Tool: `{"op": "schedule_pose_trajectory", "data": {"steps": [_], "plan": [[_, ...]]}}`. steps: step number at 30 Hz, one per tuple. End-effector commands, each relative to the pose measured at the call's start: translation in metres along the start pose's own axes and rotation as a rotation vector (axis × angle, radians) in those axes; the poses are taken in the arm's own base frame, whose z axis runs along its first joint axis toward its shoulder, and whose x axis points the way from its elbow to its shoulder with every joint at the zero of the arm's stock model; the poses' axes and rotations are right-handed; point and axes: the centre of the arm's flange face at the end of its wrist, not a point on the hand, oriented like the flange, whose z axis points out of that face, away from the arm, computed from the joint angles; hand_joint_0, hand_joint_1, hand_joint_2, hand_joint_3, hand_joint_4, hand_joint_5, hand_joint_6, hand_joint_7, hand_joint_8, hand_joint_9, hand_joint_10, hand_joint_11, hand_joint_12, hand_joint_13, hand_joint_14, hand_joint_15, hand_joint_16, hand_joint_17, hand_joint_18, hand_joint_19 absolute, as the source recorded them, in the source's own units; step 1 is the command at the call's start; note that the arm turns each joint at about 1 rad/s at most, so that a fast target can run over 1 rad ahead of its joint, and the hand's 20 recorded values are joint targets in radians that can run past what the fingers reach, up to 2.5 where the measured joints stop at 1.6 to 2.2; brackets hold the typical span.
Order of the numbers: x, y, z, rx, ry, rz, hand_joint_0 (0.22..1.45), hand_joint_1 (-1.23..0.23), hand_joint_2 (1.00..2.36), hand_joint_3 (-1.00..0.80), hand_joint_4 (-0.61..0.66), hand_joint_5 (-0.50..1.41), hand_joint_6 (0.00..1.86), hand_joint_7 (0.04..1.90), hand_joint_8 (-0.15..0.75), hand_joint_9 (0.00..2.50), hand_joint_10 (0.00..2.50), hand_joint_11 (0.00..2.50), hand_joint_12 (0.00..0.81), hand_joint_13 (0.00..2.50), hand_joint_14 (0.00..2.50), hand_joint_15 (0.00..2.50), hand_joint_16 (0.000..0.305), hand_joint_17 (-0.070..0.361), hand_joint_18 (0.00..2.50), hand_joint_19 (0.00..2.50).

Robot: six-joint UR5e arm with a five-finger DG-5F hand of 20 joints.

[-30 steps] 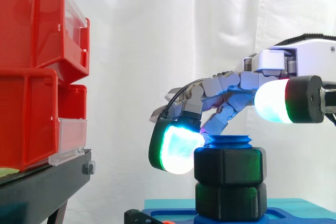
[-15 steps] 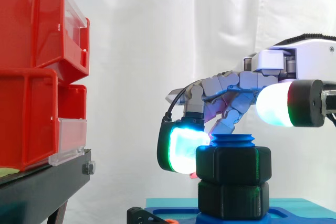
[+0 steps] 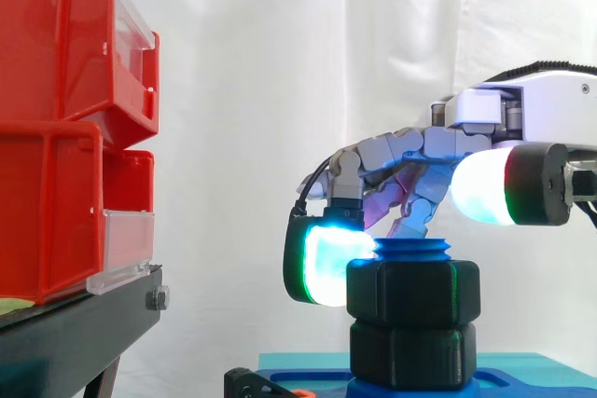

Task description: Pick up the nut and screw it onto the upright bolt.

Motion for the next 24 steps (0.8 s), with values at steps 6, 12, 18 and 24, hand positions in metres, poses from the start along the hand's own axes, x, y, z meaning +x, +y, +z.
{"op": "schedule_pose_trajectory", "data": {"steps": [6,12,18,24], "plan": [[0.000,-0.003,-0.002,-0.003,-0.002,-0.001,0.52,-0.13,1.00,-0.50,0.18,0.02,0.50,1.23,0.253,1.03,0.00,0.00,0.248,0.56,0.00,0.00,0.020,0.045,0.13,0.00],[-0.001,-0.005,-0.003,0.000,-0.003,-0.002,0.52,-0.13,1.00,-0.50,0.18,0.03,0.50,1.26,0.254,1.04,0.00,0.00,0.248,0.56,0.00,0.00,0.020,0.046,0.13,0.00],[-0.003,-0.006,-0.002,0.001,-0.008,0.000,0.52,-0.13,1.00,-0.50,0.19,0.00,0.51,1.18,0.253,1.03,0.00,0.00,0.248,0.57,0.00,0.00,0.021,0.047,0.13,0.00],[-0.015,-0.010,-0.001,-0.008,-0.003,-0.002,0.51,-0.13,1.00,-0.50,0.25,-0.05,0.50,1.01,0.252,0.95,0.00,0.00,0.270,0.52,0.00,0.00,0.025,0.057,0.10,0.00]]}}
